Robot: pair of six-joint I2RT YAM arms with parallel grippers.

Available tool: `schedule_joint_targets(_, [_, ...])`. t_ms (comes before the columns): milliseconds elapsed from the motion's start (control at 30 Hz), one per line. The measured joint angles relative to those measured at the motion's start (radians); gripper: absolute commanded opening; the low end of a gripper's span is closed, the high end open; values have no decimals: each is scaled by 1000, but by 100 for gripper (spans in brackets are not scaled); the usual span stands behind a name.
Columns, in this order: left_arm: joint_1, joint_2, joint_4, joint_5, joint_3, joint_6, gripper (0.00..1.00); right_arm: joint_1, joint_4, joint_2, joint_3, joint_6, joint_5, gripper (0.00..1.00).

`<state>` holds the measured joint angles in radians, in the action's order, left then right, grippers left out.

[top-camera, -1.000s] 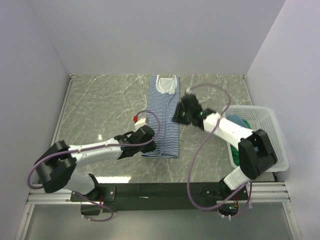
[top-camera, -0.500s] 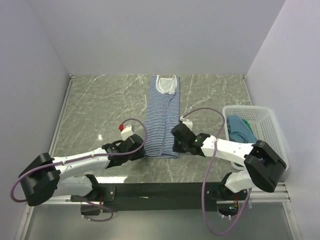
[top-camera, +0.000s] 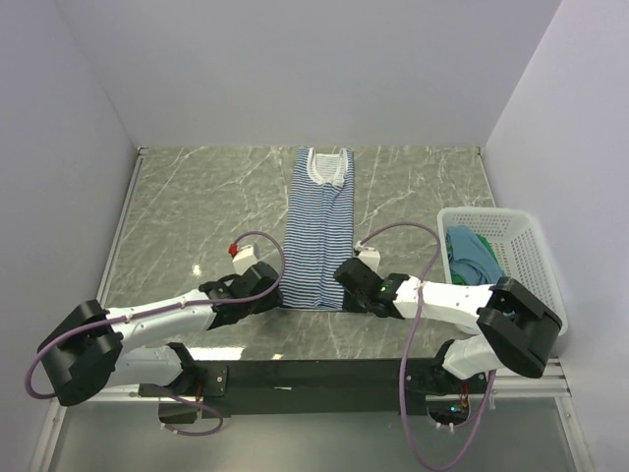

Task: Fold and stack the tank tops

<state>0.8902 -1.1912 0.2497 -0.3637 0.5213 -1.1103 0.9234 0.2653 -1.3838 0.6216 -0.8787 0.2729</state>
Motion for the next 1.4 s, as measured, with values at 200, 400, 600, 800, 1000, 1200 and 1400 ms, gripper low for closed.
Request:
schedule_joint_targets(200, [-3,-8,-32,8,-20,23,53,2,40,79,-23,-16,16,37])
schedule_joint_targets(400, [-7,-62,-81,20,-26,32,51,3,80,195,-32,-28,35,39])
schedule_joint_targets(600, [-8,-89,-136,26,-26,33,45,3,76,181,-90,-42,22,40])
schedule_joint_targets(800, [-10,-103,-171,29,-35,24,35,3,46,149,-105,-63,13,42])
schedule_joint_targets(1000, [-10,-110,-227,37,-58,12,29,4,42,198,-124,-87,20,43])
schedule_joint_targets(1200, [-2,-126,-272,45,-69,-11,24,3,41,239,-132,-98,24,44])
schedule_joint_targets(1400, [53,-160,-314,40,-66,-50,19,3,28,218,-132,-101,21,44])
